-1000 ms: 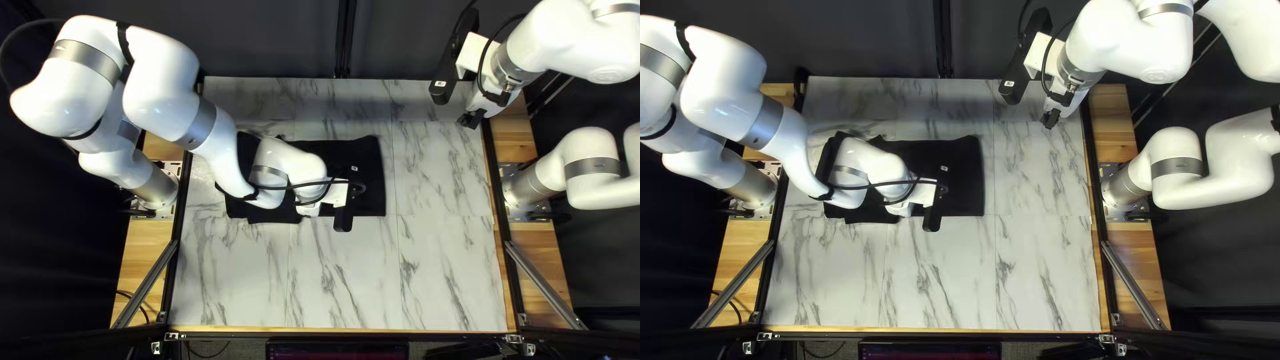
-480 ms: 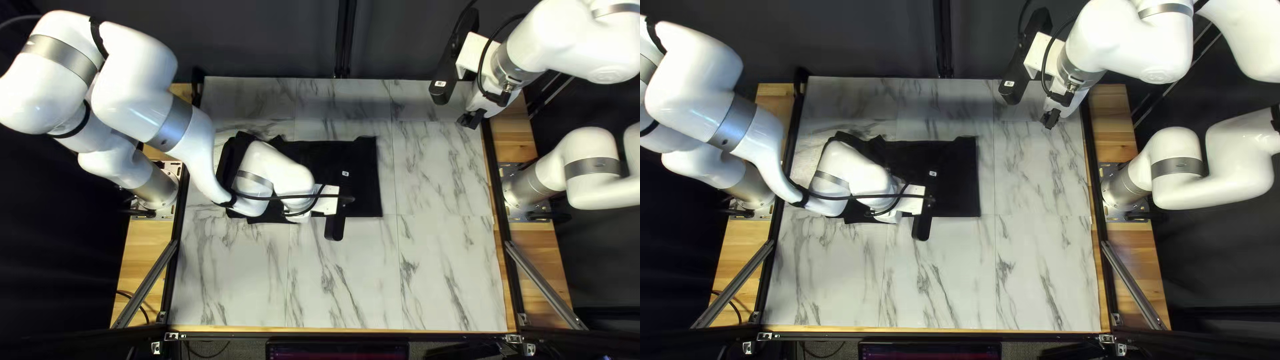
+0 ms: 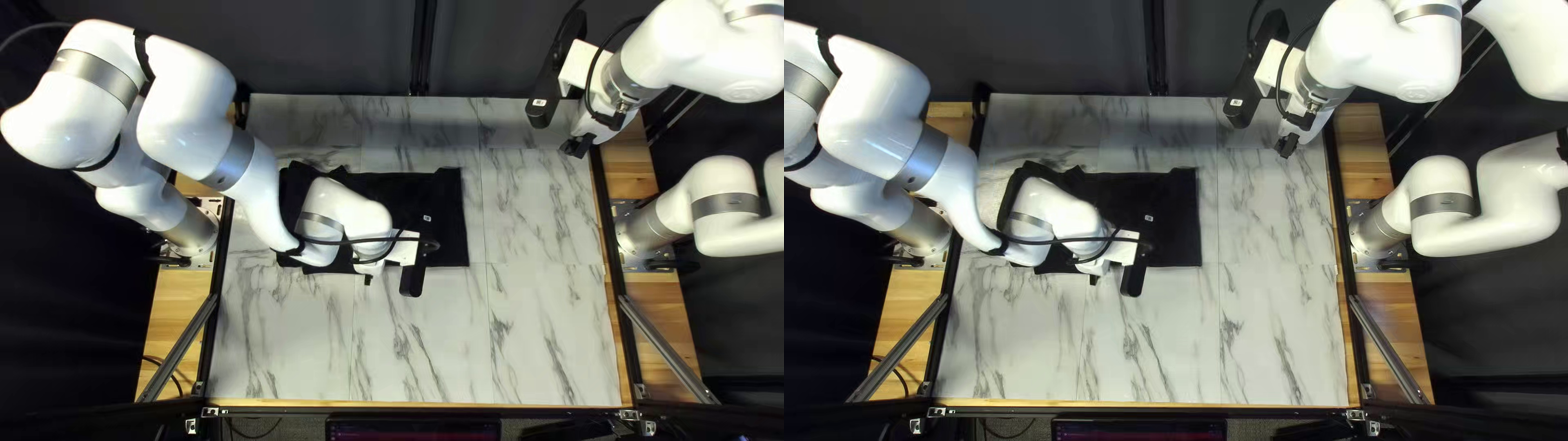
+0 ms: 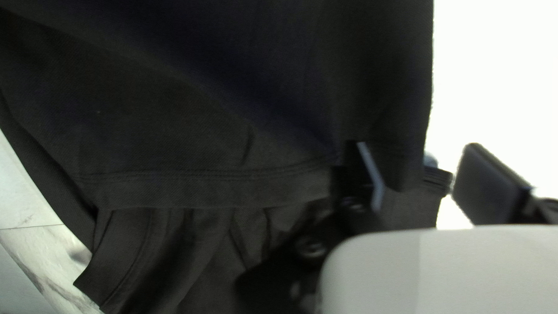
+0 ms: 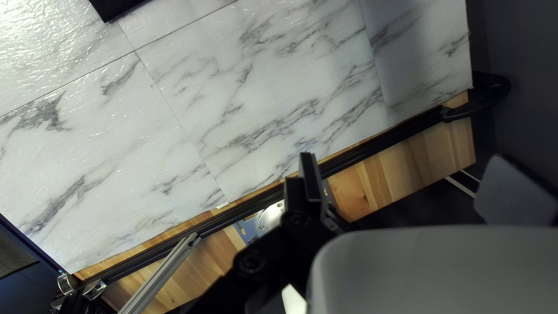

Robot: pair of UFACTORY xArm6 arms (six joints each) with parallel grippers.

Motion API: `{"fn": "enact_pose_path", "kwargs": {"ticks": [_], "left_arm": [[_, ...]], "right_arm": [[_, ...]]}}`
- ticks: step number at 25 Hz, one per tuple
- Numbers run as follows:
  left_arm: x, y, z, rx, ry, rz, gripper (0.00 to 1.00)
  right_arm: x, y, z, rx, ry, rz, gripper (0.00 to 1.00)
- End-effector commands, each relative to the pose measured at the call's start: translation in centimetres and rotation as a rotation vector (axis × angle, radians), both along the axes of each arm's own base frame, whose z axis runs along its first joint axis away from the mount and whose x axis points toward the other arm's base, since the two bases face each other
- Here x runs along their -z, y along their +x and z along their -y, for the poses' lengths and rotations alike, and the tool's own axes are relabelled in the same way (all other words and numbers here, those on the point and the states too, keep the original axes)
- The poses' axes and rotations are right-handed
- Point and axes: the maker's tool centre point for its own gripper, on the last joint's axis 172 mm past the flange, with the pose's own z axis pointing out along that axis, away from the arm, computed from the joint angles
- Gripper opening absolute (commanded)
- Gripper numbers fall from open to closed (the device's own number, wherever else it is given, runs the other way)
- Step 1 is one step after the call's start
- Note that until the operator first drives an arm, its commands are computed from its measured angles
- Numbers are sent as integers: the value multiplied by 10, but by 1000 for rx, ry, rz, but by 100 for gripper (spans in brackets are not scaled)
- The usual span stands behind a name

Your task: Fold t-shirt

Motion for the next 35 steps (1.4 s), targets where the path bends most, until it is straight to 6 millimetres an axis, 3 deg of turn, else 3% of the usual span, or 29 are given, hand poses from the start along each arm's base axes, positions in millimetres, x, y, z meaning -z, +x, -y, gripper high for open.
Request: {"fn": "enact_pose_path", "kwargs": {"ticks": [1,3,8,15,20,28,29,30,31,32,35], "left_arm": [[-9,-3,-11,-3,-11,8,100],[-14,-4,-22,-10,-17,16,100],[-18,-2,-73,-42,-34,24,100],[5,-2,-146,-114,-79,-20,100],[15,5,-164,-134,-131,-44,100],[18,5,-168,-141,-206,-50,100],[19,5,-166,-140,-212,-50,94],[19,6,-164,-140,-217,-49,77],[19,6,-162,-140,-219,-48,45],[19,7,-160,-140,-224,-47,4],[20,8,-157,-140,-229,-42,0]], "right_arm": [[0,0,0,0,0,0,100],[0,0,0,0,0,0,100],[0,0,0,0,0,0,100],[0,0,0,0,0,0,100],[0,0,0,0,0,0,100],[0,0,0,0,0,0,100],[0,0,0,0,0,0,100],[0,0,0,0,0,0,100],[0,0,0,0,0,0,100],[0,0,0,0,0,0,100],[0,0,0,0,0,0,100]]}}
